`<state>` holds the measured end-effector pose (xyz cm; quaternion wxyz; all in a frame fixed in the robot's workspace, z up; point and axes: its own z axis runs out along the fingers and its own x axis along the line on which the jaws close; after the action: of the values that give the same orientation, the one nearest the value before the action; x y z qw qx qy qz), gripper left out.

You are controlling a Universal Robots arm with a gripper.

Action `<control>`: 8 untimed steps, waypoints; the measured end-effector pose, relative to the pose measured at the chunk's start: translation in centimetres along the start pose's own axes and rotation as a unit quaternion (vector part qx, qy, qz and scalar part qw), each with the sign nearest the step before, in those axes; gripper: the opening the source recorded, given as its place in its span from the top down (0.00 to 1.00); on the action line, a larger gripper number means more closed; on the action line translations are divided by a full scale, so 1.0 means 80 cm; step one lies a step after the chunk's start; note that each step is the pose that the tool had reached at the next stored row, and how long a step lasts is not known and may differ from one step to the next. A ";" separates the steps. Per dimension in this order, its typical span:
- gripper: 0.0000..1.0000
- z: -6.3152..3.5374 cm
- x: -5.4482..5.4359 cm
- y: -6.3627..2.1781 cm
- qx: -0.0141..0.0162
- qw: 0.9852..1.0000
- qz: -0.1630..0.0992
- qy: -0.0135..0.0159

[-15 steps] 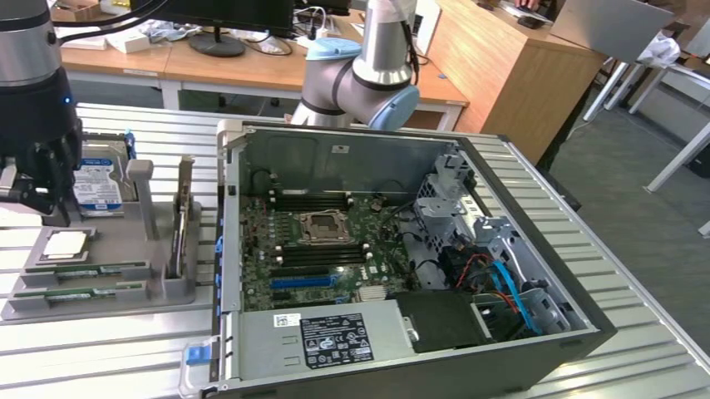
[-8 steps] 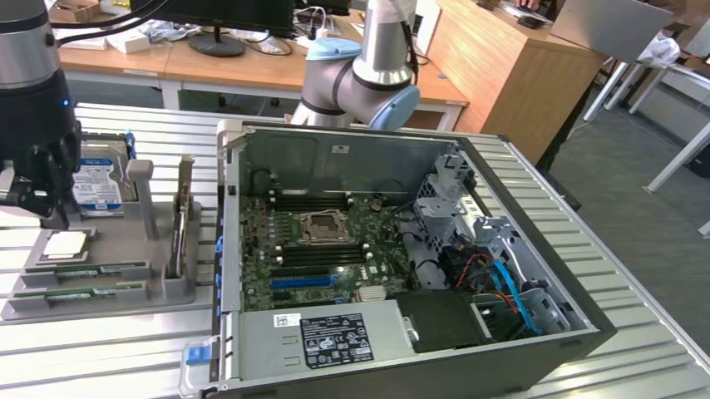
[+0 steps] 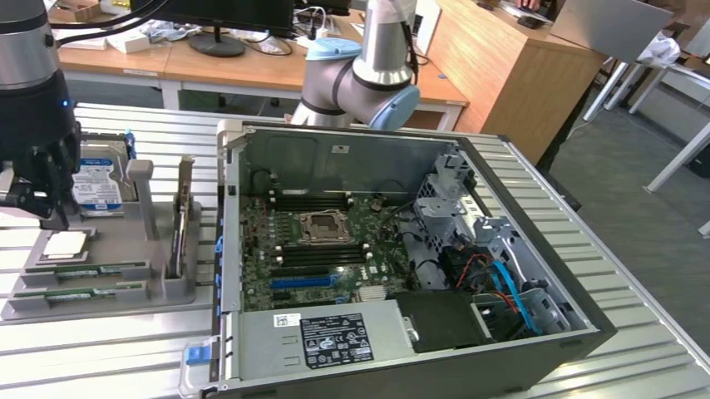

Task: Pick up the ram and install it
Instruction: 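Pick up the ram and move it above insertion slot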

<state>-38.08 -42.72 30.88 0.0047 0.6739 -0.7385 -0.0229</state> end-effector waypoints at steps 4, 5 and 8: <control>0.70 0.002 0.000 0.000 0.001 1.000 0.000 0.000; 0.70 0.003 0.000 0.000 0.001 1.000 0.000 0.000; 0.70 0.005 0.000 0.000 0.001 1.000 -0.001 0.000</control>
<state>-38.08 -42.72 30.48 0.0038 0.6744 -0.7380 -0.0221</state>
